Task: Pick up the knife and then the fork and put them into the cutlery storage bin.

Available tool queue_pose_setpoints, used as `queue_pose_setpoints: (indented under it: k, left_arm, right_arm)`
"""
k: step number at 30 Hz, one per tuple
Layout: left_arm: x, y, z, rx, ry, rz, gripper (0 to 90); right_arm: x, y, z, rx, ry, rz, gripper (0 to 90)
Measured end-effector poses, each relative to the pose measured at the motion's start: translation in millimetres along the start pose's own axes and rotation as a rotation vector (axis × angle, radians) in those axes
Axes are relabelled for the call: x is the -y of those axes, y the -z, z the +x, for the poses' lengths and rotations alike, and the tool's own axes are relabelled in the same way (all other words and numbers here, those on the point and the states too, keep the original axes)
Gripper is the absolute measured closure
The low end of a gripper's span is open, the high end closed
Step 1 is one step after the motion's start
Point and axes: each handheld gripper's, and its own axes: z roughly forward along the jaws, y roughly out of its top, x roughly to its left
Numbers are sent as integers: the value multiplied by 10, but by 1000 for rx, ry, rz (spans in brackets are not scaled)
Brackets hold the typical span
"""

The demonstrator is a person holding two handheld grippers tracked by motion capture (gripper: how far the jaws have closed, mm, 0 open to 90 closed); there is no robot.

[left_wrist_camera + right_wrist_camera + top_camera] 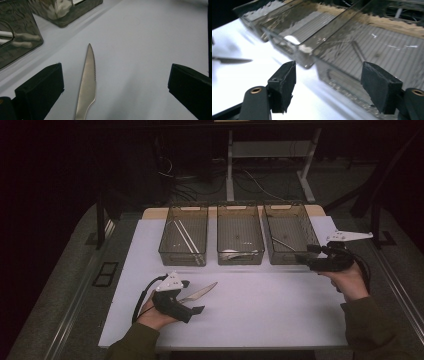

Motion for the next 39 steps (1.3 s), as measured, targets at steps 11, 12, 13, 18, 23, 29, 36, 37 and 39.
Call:
queue_pose_setpoints:
  k: [11,12,13,18,23,29,36,37,39]
  left_arm:
    - [12,52,35,-9,1,0,50]
    - [12,62,39,-14,0,4,60]
    - [13,70,44,-19,3,3,79]
    - [40,133,120,-43,13,11,155]
    - [85,189,219,-43,33,24,274]
    - [155,246,317,-35,36,60,430]
    - [266,305,411,-28,46,113,562]
    - [279,310,413,-34,52,114,578]
    - [308,326,414,-33,55,123,607]
  right_arm:
    - [259,-9,269,-92,41,34,265]
    - [287,-12,290,-96,42,36,265]
    - [313,-13,309,-105,39,39,265]
    - [427,-1,414,-134,46,48,265]
    - [512,-10,518,-139,70,80,265]
    - [568,-28,626,-142,93,111,257]
    - [585,-54,669,-149,101,127,256]
    - [587,-56,668,-145,100,128,256]
    - [590,-56,663,-146,100,128,256]
